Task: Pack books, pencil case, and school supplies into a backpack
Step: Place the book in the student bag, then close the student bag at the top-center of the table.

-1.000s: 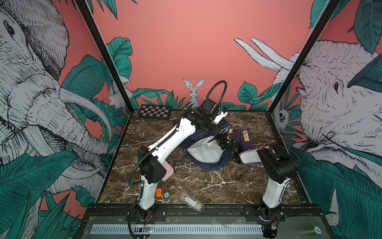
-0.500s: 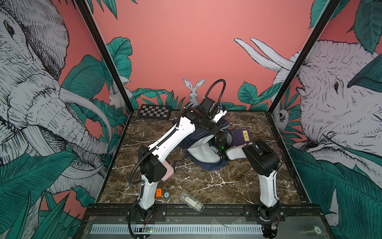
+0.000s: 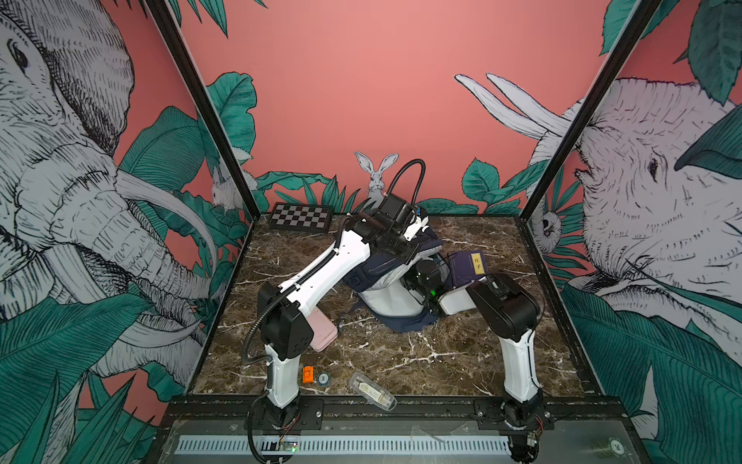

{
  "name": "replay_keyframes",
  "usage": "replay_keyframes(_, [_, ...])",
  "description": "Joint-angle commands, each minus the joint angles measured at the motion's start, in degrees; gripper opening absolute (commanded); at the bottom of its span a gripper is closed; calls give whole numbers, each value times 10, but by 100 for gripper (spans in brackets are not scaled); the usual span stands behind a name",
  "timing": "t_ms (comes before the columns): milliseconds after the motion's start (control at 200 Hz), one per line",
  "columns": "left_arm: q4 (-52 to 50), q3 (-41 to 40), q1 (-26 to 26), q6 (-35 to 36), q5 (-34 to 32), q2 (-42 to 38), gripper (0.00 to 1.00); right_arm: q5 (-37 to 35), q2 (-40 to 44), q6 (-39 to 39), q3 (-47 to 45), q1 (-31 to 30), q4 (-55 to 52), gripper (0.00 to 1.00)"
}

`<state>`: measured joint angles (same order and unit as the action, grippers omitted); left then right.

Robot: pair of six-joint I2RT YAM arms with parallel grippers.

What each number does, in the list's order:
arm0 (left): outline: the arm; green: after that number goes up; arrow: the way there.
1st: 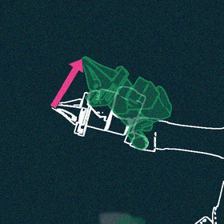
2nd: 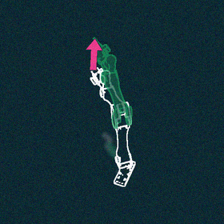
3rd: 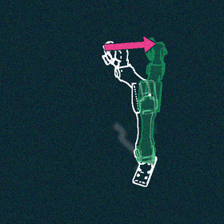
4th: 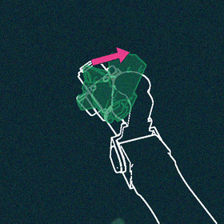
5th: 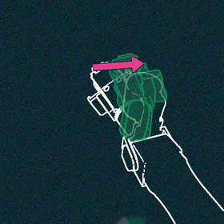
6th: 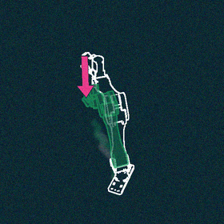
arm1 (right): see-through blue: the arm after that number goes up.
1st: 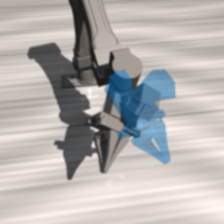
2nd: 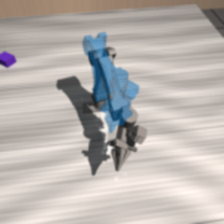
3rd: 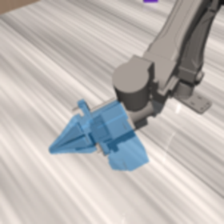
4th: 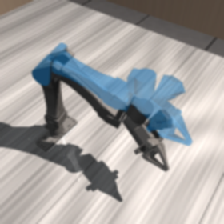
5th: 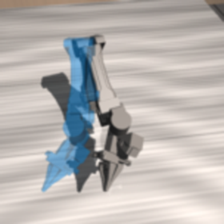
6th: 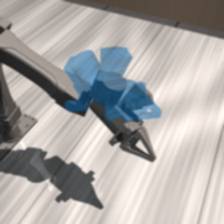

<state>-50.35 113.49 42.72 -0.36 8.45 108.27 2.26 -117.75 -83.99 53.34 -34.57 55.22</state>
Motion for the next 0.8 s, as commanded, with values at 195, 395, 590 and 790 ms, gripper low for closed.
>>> replay_keyframes(195, [15, -24, -18, 14, -53, -43, 0, 45, 132, 47, -73, -16, -81, 64])
replay_keyframes(395, [-3, -37, -18, 22, -91, -50, 0, 18, 266, 80, -119, -35, -246, 47])
replay_keyframes(590, [-4, -101, -17, 19, -102, -81, 0, -50, 454, 190, -133, -21, -496, 52])
replay_keyframes(790, [-5, -148, -12, 15, -46, -87, 0, -28, 532, 344, -126, 93, -652, 65])
